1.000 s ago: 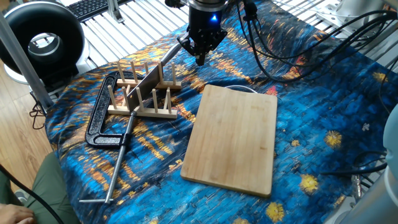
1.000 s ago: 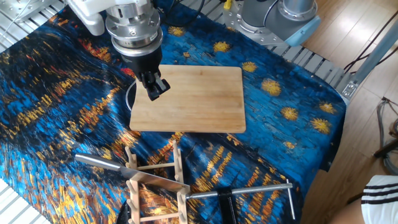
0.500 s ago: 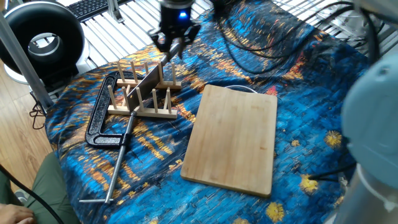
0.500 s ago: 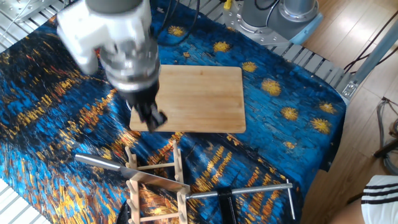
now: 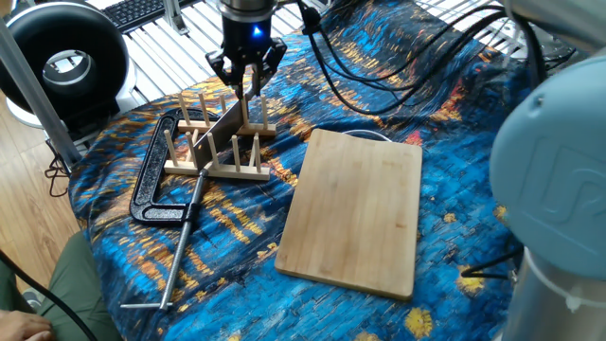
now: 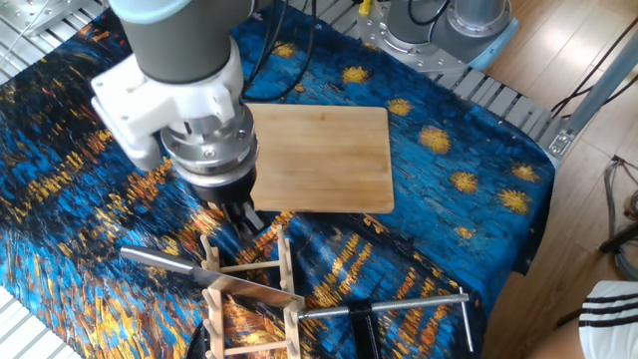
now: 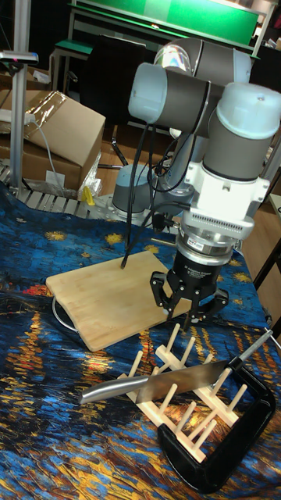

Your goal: Put the knife on the cutting board

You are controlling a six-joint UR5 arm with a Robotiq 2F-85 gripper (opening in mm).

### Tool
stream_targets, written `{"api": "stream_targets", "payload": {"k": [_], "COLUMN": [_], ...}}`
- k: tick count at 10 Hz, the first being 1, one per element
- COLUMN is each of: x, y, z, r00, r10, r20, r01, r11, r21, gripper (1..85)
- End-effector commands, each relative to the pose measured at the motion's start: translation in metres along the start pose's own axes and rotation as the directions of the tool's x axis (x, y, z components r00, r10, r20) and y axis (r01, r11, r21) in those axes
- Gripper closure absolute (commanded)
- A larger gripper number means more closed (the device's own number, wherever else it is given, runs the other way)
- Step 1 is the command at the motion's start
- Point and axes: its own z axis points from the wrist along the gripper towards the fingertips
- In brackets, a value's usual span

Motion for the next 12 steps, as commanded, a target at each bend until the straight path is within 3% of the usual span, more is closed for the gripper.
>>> {"api": "stream_targets", "payload": {"k": [1,2,4,5,8,12], "x": [-0.004,-0.007,-0.015,-0.014,-0.037,-0.048], "y": [0.007,0.015,0.008,0.01,0.033,0.038], "z": [0.003,0.002,0.002,0.002,0.02,0.035], "r00": [0.999,0.999,0.998,0.999,0.998,0.993], "r10": [-0.045,-0.037,-0.033,-0.011,0.049,0.115], "r20": [0.003,0.018,0.046,0.043,0.03,0.029], "r01": [0.045,0.038,0.034,0.012,-0.048,-0.114], "r11": [0.999,0.998,0.999,1.0,0.998,0.993], "r21": [-0.018,-0.047,-0.021,-0.027,-0.038,-0.036], "gripper": [46.0,42.3,39.7,39.7,40.0,40.0]}}
